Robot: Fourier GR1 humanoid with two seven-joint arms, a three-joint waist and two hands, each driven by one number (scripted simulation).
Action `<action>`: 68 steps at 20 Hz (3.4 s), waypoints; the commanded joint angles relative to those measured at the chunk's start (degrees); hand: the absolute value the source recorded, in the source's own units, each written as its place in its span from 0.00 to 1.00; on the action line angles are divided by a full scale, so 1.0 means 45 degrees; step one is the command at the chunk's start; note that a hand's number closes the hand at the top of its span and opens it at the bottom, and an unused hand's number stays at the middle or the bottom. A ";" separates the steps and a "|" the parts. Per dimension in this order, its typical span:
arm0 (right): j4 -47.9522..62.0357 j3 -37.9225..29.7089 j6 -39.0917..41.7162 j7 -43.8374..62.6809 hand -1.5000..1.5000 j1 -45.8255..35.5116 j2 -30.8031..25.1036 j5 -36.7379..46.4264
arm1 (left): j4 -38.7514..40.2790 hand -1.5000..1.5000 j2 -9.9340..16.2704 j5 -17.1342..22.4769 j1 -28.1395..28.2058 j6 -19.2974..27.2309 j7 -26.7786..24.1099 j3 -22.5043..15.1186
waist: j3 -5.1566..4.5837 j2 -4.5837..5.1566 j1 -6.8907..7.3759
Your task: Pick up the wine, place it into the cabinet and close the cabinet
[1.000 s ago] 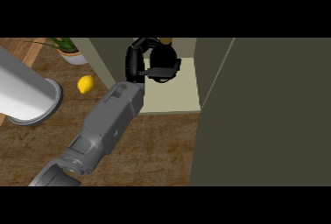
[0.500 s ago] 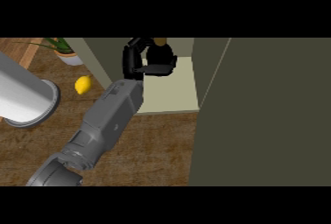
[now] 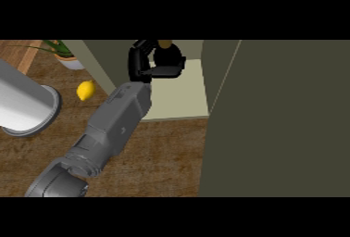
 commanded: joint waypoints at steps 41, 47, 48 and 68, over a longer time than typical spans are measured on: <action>-0.0147 0.0176 0.0015 0.0110 0.00 -0.0247 -0.0006 -0.0201 | 0.1074 0.00 0.0220 -0.1404 0.1211 -0.0516 -0.1539 -0.0064 | -0.0027 0.0104 -0.0051; -0.0190 0.0214 -0.0103 0.0119 0.00 -0.0183 0.0107 -0.0327 | 0.1051 0.00 -0.0071 -0.1395 0.1328 -0.0937 -0.1703 -0.0100 | -0.0023 0.0071 -0.0024; -0.0792 -0.0191 0.0031 0.0504 0.00 -0.0050 -0.0142 -0.0998 | 0.1012 0.00 -0.0071 -0.1273 0.1407 -0.0858 -0.1855 -0.0092 | -0.0020 0.0047 -0.0153; -0.0162 0.0180 -0.0406 0.0489 0.00 -0.0654 -0.0070 -0.0660 | -0.1236 0.00 -0.0071 0.1638 0.3090 -0.1448 -0.1606 -0.2568 | -0.0014 -0.0192 -0.0183</action>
